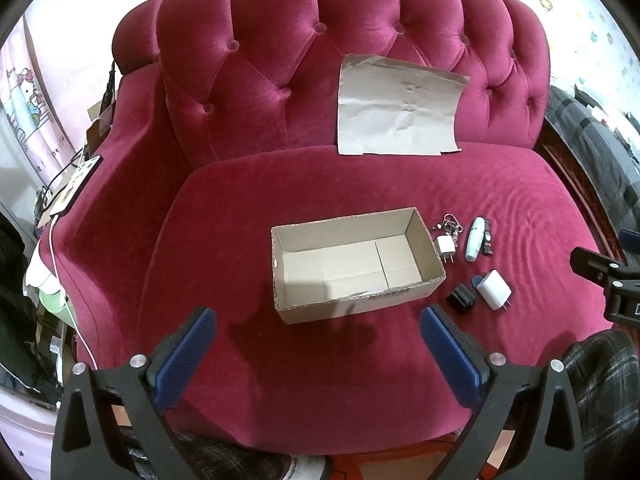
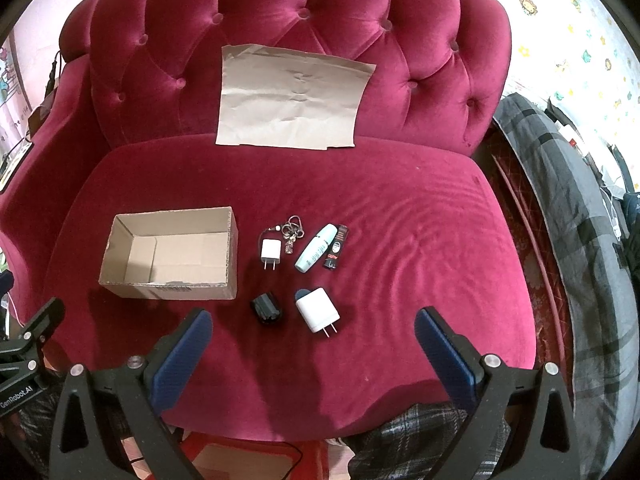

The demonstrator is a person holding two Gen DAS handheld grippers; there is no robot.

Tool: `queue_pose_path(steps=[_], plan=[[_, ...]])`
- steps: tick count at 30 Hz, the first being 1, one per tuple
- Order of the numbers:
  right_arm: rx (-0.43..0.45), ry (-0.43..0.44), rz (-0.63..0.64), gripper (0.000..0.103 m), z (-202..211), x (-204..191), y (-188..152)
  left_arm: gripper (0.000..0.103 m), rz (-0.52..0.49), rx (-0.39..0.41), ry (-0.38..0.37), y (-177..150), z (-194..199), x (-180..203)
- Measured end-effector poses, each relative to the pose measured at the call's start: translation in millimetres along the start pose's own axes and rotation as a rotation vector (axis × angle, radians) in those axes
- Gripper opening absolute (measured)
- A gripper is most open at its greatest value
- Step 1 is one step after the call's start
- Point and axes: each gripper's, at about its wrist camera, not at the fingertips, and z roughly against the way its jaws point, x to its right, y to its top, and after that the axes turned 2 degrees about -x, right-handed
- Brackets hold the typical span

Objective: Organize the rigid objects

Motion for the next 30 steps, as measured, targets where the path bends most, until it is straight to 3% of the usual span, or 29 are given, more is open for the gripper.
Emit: queue_pose_path(steps=[30], plan=[[-0.02,0.015,-0.033,0.103,-15.6,12.0,5.6,0.103,-0.004,-0.008,-0.007,7.6,-16.2,-8.0]])
